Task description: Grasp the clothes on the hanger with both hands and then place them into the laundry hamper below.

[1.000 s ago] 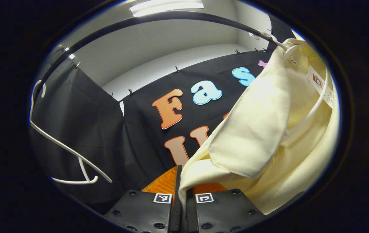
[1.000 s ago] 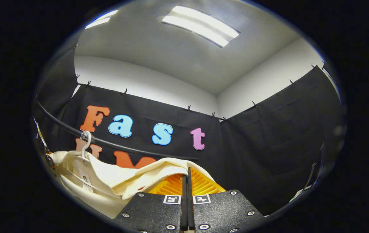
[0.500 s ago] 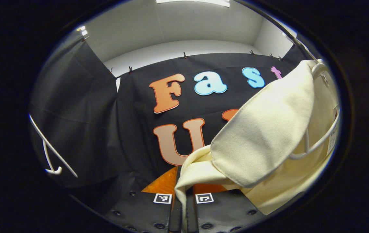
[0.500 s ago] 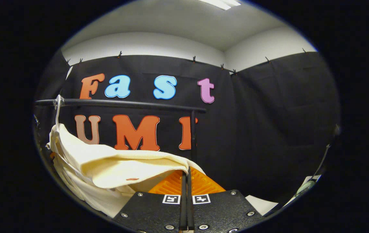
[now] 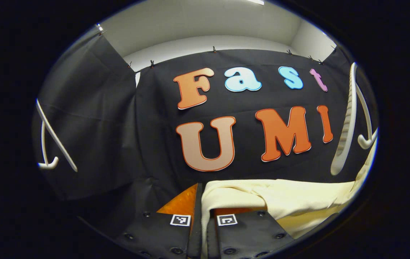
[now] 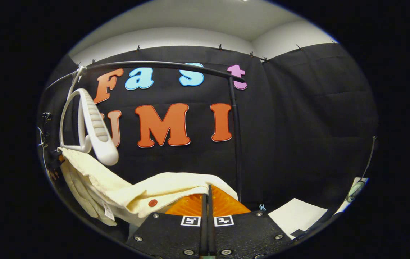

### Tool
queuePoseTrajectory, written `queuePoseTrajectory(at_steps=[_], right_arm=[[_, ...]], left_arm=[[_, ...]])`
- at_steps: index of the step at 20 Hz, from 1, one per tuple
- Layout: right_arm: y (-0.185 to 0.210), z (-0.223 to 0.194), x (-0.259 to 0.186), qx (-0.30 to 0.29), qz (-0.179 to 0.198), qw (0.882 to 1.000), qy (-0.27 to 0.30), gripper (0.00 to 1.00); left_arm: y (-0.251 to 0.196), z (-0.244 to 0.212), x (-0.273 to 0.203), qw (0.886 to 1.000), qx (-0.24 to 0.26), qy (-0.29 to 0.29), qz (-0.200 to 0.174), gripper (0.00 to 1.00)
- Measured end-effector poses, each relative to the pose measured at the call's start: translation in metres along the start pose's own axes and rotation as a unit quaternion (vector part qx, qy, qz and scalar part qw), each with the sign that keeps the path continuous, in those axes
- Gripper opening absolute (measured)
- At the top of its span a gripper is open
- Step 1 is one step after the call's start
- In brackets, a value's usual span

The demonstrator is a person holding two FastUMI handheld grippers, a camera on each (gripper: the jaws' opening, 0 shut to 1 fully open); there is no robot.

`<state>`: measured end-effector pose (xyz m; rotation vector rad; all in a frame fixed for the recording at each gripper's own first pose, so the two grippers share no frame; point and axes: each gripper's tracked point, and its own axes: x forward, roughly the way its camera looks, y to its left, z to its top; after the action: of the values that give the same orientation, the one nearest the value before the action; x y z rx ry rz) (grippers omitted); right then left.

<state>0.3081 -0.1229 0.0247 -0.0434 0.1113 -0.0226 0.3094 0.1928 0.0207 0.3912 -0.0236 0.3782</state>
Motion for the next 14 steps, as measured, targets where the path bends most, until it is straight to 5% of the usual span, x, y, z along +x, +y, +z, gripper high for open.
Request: queuePoseTrajectory(at_steps=[8,14], right_arm=[[0.022,-0.012,-0.058,-0.012,0.027,0.999,-0.014,0.0],[0.07,0.004,-0.117,-0.034,0.068,0.996,-0.042,0.0]], left_arm=[[0.035,-0.022,-0.065,1.0,0.01,0.005,0.008,0.13],[0.031,-0.006,-0.131,0.999,-0.033,-0.011,-0.014,0.13]])
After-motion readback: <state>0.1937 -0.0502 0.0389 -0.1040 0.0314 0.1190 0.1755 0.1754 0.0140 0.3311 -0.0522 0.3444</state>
